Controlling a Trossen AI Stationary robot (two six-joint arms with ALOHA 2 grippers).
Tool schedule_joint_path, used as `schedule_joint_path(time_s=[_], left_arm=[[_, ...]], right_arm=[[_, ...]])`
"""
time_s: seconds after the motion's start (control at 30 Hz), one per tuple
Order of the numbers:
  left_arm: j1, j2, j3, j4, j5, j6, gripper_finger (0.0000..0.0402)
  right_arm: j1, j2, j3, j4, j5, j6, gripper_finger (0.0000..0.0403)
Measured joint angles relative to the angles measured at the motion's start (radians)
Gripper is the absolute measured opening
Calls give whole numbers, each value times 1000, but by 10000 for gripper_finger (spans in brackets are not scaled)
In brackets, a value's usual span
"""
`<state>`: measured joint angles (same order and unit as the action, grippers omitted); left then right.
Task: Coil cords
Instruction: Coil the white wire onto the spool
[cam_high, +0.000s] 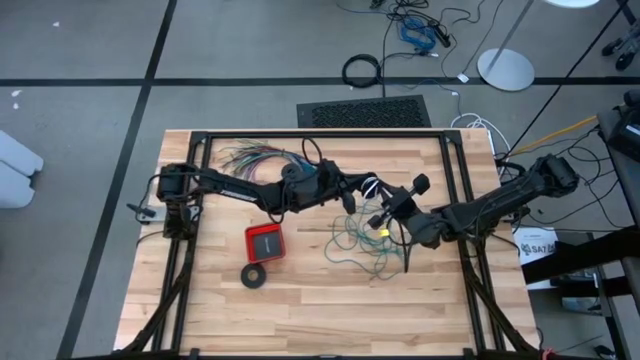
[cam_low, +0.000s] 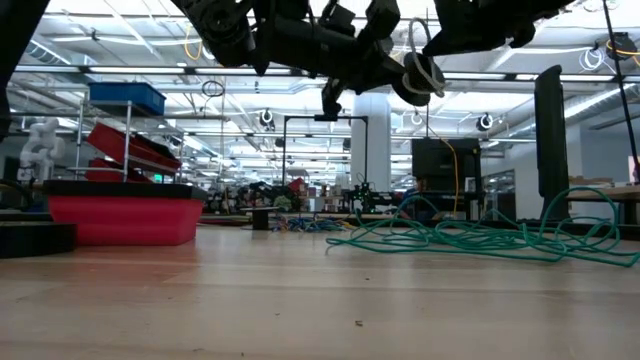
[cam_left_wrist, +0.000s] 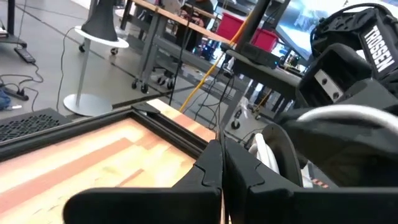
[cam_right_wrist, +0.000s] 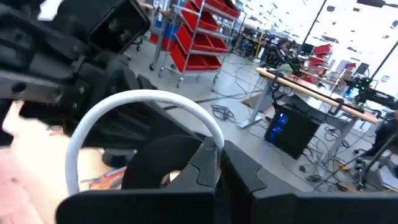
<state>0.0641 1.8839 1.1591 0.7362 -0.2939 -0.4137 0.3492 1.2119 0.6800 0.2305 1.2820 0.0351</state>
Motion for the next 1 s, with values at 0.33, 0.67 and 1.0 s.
schedule_joint_path(time_s=[0.33,0.67,1.0], left_arm=[[3,0,-1,5,-7,-79,0],[4,-2,-1,-17,15,-105,0],[3,-2,-1,-39,89,-105,0]], right_arm=[[0,42,66,-145,-4,46,0],[-17,212,306,-470,1,-11,0],[-21,245,450,-827,-27,51,0]])
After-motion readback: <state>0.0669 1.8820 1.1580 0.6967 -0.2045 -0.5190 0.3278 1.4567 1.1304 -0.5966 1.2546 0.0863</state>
